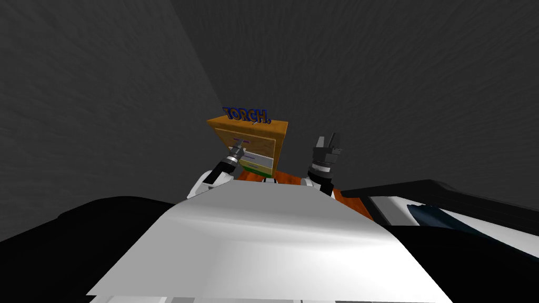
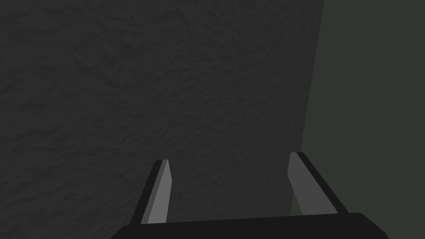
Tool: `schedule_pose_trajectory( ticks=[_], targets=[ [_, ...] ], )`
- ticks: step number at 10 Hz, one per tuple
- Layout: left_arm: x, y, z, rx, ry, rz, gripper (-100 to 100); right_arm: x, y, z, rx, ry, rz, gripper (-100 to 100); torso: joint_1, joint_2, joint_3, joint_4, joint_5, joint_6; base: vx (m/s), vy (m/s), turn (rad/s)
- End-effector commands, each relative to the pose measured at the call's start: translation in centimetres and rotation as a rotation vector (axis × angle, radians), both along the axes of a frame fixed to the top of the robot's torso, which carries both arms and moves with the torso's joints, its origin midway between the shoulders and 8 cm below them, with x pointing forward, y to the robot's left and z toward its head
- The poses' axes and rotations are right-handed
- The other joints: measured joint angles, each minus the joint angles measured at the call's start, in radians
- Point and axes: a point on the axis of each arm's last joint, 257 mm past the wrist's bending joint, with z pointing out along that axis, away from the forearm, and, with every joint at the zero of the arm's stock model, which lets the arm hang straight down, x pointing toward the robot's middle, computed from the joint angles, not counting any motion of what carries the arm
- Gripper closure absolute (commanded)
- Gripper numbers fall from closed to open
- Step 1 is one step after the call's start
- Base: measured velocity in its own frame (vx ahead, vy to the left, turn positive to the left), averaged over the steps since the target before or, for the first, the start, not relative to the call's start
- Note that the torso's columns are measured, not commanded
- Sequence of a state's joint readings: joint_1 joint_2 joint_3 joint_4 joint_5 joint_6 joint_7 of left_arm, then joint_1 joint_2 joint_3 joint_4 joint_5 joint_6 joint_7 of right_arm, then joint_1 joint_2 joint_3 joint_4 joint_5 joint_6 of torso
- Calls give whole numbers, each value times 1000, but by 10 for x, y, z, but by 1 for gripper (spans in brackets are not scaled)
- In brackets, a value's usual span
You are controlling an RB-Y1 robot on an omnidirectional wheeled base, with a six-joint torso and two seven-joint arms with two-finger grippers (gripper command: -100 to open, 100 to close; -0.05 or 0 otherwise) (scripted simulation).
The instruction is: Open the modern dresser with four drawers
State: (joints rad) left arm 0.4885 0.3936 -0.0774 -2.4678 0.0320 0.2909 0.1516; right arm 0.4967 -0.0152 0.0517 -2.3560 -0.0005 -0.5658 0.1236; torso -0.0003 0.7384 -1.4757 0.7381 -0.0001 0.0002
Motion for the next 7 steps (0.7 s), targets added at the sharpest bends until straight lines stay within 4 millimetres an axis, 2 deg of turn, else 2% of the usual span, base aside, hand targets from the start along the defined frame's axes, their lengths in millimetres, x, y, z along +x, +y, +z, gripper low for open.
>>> schedule_pose_trajectory(
  ticks=[1,4,7],
  targets=[
    [-1,0,-17,21,71,0,-100,0,0,0,0,0,0,0,1,-1,-1,0,0,0,52,40,-88],
    [-3,0,-28,41,129,1,-100,0,0,0,0,0,0,0,0,0,0,0,0,0,48,35,-89],
    [-4,0,-30,47,144,0,-100,0,0,0,0,0,0,0,0,0,0,0,0,0,36,25,-44]
  ],
)
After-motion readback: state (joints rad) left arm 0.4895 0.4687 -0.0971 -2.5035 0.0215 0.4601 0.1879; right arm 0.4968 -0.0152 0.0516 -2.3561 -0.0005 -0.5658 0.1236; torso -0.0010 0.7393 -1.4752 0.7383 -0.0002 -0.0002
